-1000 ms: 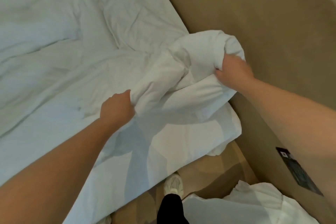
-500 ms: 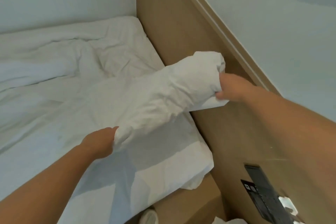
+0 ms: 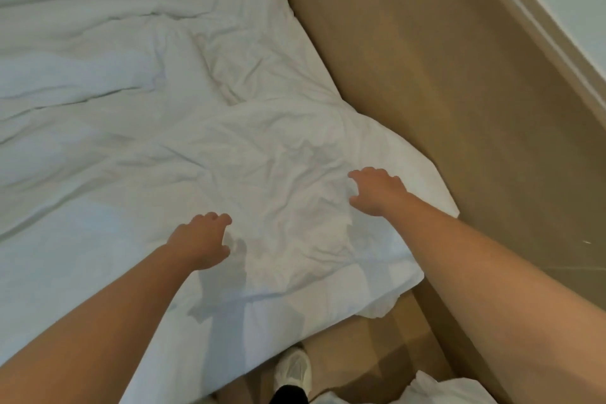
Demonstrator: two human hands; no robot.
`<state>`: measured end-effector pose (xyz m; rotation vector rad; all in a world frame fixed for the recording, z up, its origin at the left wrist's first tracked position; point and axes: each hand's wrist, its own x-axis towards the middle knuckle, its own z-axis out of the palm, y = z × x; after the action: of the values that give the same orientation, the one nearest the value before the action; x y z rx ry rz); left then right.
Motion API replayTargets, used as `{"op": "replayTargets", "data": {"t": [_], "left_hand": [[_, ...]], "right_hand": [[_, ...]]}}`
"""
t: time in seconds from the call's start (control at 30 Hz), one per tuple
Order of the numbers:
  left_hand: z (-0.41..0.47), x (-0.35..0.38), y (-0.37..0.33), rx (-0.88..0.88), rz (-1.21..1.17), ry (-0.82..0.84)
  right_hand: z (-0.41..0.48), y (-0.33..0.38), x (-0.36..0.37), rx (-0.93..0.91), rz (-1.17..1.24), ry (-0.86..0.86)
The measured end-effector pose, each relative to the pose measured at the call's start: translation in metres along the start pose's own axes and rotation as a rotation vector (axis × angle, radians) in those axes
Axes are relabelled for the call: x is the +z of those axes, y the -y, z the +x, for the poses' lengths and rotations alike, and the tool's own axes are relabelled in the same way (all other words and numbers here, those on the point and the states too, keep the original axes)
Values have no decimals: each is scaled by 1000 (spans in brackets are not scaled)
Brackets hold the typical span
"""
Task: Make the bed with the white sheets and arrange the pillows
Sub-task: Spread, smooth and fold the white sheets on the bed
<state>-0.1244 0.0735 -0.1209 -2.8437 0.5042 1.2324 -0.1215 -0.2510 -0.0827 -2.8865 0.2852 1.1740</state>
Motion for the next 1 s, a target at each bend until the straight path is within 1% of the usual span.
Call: {"op": "replayTargets", "data": {"t": [0.07, 0.1, 0.17, 0.27, 0.4, 0.47, 0.5, 0.53, 0.57, 0.6, 0.67, 0.7, 0.73, 0.77, 0.8, 0.83, 0.87, 0.9, 0.93, 0.97, 1.0], "left_hand": [[16, 2, 17, 1, 20, -56], [27, 3, 26, -2, 32, -100], [54, 7, 45, -23, 43, -208], [92, 19, 72, -90, 10, -348], [140, 22, 95, -137, -10, -470], [163, 23, 102, -155, -92, -528], [173, 26, 104, -156, -125, -541], [178, 30, 105, -148, -140, -529], [182, 37, 105, -134, -130, -498], [181, 44, 103, -118, -96, -470], [179, 44, 102, -100, -26, -398], [176, 35, 103, -109, -16, -346], [174, 22, 104, -122, -28, -304], [174, 9, 105, -134, -62, -291], [176, -4, 106, -148, -103, -314], [179, -16, 106, -161, -145, -376], [184, -24, 103, -163, -189, -478], [191, -30, 100, -152, -231, -597], [198, -36, 97, -134, -267, -706], [206, -42, 93, -110, -303, -782], [214, -48, 90, -85, -329, -822]], "right_hand": [[23, 25, 10, -65, 11, -47], [37, 35, 14, -87, 7, -98], [69, 54, 22, -105, -13, -214], [114, 80, 29, -122, -42, -312], [156, 90, 31, -86, -19, -451], [170, 92, 28, -68, 6, -456], [177, 96, 27, -76, -39, -424], [179, 102, 26, -90, -94, -348], [179, 109, 28, -110, -97, -221], [177, 115, 32, -105, -36, -64], [167, 121, 30, -24, 200, 244], [161, 122, 23, 13, 319, 368], [157, 122, 12, 33, 398, 459], [159, 121, 0, 26, 457, 507], [163, 119, -11, 15, 507, 493], [172, 116, -21, 5, 550, 394], [182, 113, -29, -11, 558, 212], [197, 109, -36, -35, 500, -14], [213, 106, -39, -45, 380, -232], [227, 104, -39, -40, 261, -378], [241, 101, -41, -11, 228, -438]]}}
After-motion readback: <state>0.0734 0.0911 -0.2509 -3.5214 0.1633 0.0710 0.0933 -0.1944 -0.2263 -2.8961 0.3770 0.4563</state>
